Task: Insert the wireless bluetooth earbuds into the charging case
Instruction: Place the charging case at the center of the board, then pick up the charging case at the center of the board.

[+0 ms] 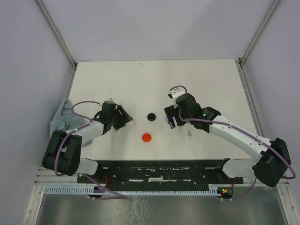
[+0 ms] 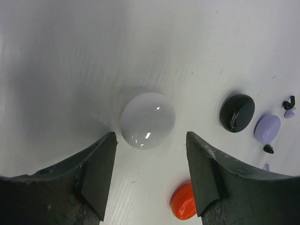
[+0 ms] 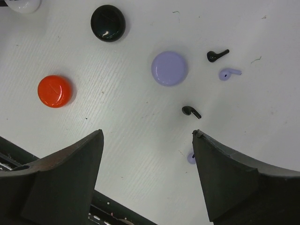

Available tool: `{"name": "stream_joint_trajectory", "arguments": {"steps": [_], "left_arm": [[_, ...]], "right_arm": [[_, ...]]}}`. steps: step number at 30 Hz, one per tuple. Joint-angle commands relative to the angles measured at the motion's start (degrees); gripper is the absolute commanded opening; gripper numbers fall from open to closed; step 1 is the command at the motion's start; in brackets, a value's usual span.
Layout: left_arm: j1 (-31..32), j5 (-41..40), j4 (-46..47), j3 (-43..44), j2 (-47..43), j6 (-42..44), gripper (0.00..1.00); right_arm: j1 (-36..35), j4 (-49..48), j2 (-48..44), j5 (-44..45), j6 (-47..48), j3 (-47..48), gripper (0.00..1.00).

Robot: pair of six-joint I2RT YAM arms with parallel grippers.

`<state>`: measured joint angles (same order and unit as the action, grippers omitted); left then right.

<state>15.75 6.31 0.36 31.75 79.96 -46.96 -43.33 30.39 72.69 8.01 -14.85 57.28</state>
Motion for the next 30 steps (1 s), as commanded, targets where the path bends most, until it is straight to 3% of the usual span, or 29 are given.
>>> {"name": "stream_joint_trajectory", "arguments": {"steps": [1, 10, 16, 20, 30], "left_arm": [[-0.5, -4.7, -7.8, 2.2, -1.8, 3.5, 0.71], [1.0, -6.4, -20.9, 9.2, -4.8, 11.8, 0.83], [11.5, -14.7, -24.2, 15.5, -5.5, 13.4, 0.83], [17.3, -18.3, -23.9, 20.2, -1.7, 13.1, 0.83], [24.5, -18.3, -19.8, 28.7, 11.7, 12.9, 0.84]], "right_arm": [[0.4, -2.8, 0.8, 0.3, -1.2, 0.3, 0.85], [1.0, -3.1, 1.7, 1.6, -1.9, 0.0, 0.85], [2.3, -2.8, 2.0, 2.5, -1.9, 0.2, 0.85], [2.8, -2.3, 1.7, 3.2, -2.4, 0.0, 0.85], [4.2, -1.3, -0.5, 3.2, -2.4, -2.8, 0.86]]}}
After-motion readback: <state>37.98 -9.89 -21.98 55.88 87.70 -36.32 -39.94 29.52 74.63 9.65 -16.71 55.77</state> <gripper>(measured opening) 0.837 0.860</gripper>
